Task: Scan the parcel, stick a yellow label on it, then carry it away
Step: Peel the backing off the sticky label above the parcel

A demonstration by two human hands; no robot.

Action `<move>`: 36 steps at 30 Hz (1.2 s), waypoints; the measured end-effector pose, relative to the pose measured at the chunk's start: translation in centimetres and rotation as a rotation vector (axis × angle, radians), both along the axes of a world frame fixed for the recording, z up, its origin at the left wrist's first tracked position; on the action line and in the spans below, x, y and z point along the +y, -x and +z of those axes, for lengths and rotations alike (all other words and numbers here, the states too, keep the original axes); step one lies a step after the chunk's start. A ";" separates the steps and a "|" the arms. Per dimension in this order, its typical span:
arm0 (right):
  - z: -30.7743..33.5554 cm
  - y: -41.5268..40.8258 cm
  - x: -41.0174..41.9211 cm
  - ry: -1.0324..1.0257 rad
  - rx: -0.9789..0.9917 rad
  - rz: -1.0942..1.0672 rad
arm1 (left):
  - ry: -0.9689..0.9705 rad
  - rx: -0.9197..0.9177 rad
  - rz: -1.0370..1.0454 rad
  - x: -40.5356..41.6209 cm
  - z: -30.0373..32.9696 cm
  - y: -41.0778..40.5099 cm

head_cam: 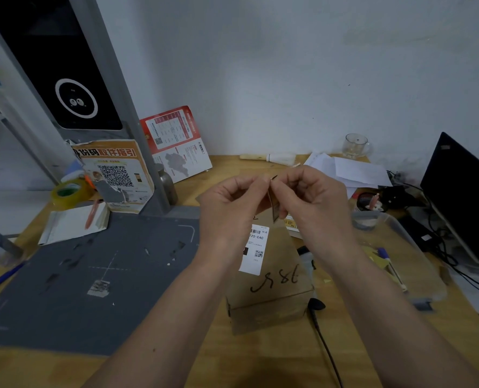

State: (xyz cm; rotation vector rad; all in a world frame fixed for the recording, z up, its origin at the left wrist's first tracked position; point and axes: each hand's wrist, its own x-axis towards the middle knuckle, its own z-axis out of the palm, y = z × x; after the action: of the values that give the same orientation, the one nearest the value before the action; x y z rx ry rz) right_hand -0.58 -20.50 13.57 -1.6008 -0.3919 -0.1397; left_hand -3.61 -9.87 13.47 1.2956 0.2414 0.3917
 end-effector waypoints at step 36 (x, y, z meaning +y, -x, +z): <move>-0.9 -0.8 0.0 -0.090 0.143 -0.029 | 0.126 0.073 -0.036 -0.2 -1.1 -1.2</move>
State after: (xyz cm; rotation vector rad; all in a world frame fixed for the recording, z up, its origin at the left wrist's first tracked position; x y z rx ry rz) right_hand 0.19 -20.50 12.72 -1.5182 -0.2478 -0.0635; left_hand -2.38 -10.08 12.40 1.1904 0.2996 0.2941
